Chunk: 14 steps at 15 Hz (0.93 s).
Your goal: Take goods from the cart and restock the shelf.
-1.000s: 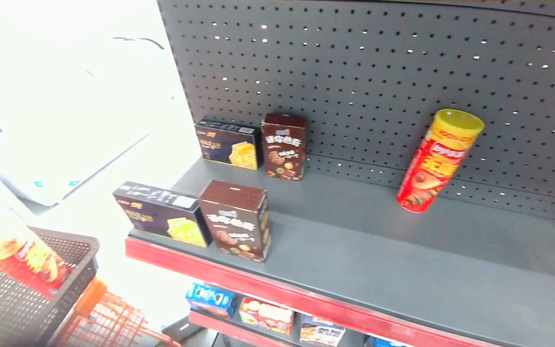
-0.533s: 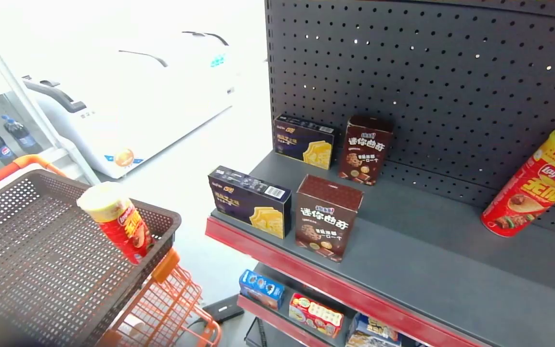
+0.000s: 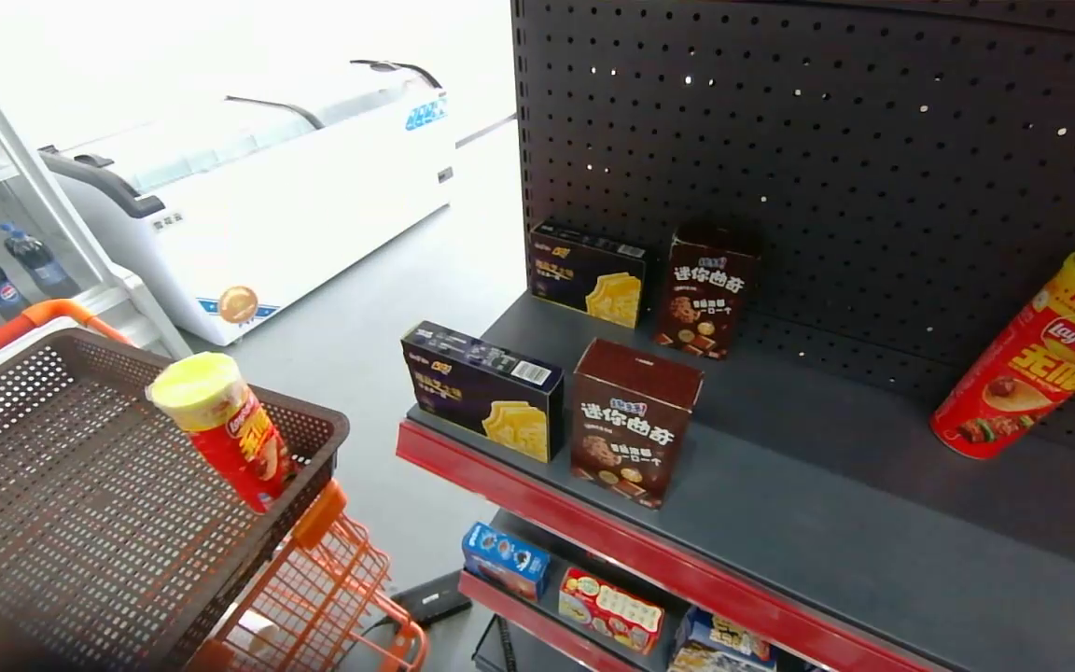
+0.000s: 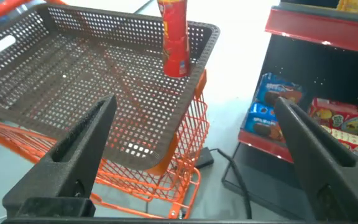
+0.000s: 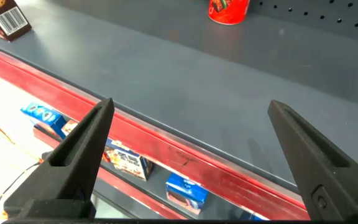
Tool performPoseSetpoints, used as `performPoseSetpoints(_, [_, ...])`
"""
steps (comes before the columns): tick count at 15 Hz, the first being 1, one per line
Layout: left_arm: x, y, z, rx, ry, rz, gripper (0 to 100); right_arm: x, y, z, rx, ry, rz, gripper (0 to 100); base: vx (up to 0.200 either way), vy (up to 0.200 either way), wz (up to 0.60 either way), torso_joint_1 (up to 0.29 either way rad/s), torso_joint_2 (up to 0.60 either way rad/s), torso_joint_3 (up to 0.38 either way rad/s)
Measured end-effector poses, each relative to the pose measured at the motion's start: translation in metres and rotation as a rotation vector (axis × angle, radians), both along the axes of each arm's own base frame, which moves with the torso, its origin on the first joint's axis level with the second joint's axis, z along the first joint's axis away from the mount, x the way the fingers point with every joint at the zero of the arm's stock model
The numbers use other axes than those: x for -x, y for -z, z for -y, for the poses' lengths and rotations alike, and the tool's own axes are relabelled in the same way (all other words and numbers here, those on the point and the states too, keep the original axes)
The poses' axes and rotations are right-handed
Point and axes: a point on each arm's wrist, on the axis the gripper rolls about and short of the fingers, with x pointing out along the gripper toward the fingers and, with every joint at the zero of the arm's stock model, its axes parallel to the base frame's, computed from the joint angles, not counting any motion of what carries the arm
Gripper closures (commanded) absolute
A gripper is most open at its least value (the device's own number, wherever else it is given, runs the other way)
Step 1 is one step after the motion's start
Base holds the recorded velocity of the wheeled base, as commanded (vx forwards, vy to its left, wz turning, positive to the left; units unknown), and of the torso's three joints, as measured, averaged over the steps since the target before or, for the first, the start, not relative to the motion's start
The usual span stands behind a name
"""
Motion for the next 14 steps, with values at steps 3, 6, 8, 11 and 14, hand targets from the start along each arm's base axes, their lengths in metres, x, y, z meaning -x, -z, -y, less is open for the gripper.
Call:
performPoseSetpoints(3, [-0.002, -0.031, 0.000, -0.011, -0.020, -0.045, 0, 0.000, 0.000, 0.000, 0.000, 0.000, 0.000, 0, 0.000, 0.000, 0.00, 0.000, 0.00, 0.000])
performPoseSetpoints(6, [-0.024, -0.057, -0.001, 0.016, -0.031, -0.135, 0, 0.000, 0.000, 0.000, 0.000, 0.000, 0.000, 0, 0.000, 0.000, 0.00, 0.000, 0.00, 0.000])
performPoseSetpoints(8, [-0.048, -0.072, -0.001, 0.038, -0.035, -0.182, 0, 0.000, 0.000, 0.000, 0.000, 0.000, 0.000, 0, 0.000, 0.000, 0.00, 0.000, 0.00, 0.000])
performPoseSetpoints(11, [-0.095, -0.090, -0.003, 0.062, -0.053, -0.180, 0, 0.000, 0.000, 0.000, 0.000, 0.000, 0.000, 0, 0.000, 0.000, 0.00, 0.000, 0.00, 0.000])
performPoseSetpoints(14, [-0.151, -0.092, -0.007, 0.070, -0.071, -0.151, 0, 0.000, 0.000, 0.000, 0.000, 0.000, 0.000, 0, 0.000, 0.000, 0.00, 0.000, 0.00, 0.000])
